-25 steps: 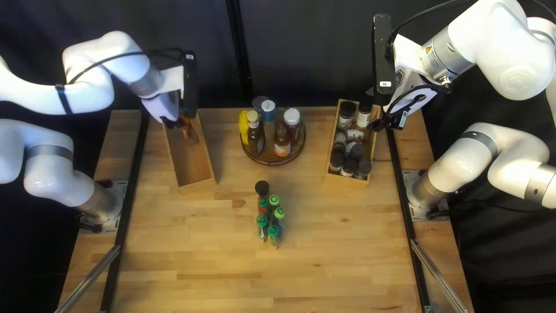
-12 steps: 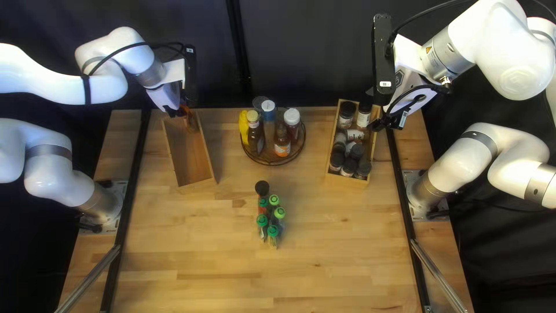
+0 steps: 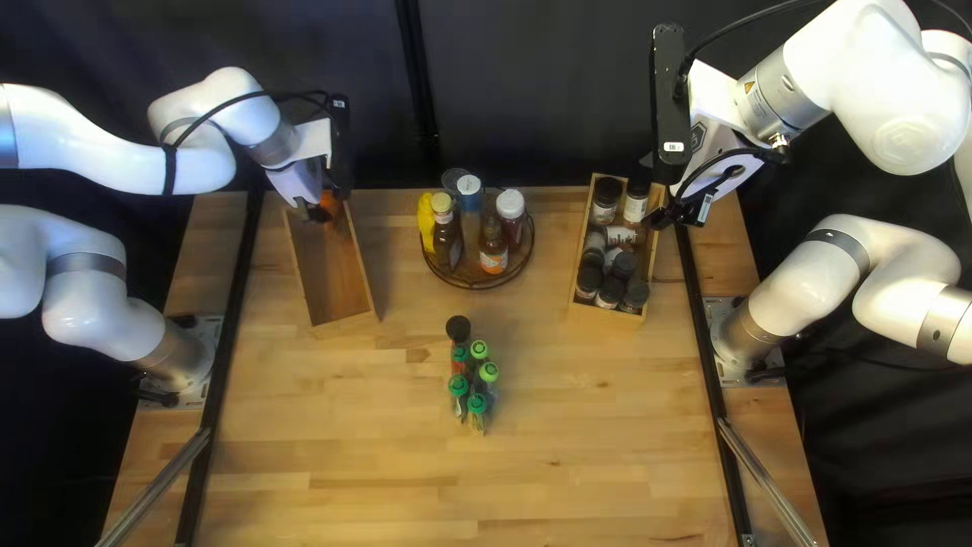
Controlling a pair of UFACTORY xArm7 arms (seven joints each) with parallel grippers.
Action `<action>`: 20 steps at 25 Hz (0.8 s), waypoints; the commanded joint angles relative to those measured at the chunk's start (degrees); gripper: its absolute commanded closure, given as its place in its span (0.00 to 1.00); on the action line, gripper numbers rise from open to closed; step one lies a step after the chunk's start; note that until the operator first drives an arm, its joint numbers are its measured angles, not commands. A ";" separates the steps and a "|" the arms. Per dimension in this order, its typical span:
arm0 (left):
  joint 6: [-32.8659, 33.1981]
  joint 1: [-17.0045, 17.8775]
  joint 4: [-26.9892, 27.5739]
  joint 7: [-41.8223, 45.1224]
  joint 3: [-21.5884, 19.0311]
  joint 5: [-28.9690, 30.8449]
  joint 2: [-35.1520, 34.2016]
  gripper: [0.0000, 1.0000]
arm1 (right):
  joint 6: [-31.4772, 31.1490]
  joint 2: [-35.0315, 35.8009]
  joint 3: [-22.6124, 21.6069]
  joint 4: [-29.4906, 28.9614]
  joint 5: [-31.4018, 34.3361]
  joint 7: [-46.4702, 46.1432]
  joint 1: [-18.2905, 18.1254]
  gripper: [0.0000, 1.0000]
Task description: Separate condiments, baby food and spices and place it in 3 different racks/containers
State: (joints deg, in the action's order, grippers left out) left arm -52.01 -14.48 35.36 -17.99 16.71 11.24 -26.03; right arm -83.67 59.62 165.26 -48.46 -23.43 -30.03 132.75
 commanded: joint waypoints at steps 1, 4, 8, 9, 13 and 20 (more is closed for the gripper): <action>-5.83 4.23 4.66 3.51 -5.00 -2.96 1.26 0.00 | 0.00 0.00 0.00 0.00 0.00 0.00 0.00 0.00; -8.39 9.52 9.01 2.43 -7.72 -7.66 5.16 0.00 | 0.00 0.00 0.00 0.00 0.00 0.00 0.00 0.00; -8.26 15.22 14.05 1.18 -10.93 -13.45 11.67 0.00 | 0.00 0.00 0.00 0.00 0.00 0.00 0.00 0.00; -8.04 15.80 14.74 1.40 -11.42 -14.04 12.68 0.00 | 0.00 0.00 0.00 0.00 0.00 0.00 0.00 0.00; -6.79 19.27 19.15 6.00 -15.22 -16.32 18.89 0.00 | 0.00 0.00 0.00 0.00 0.00 0.00 0.00 0.00; -3.64 22.44 23.79 14.03 -18.53 -16.59 26.47 0.00 | 0.00 0.00 0.00 0.00 0.00 0.00 0.00 0.00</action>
State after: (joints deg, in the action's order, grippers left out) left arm -56.83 6.84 57.53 -6.59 -0.72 -5.62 -1.96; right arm -83.67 59.62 165.26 -48.46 -23.43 -30.03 132.75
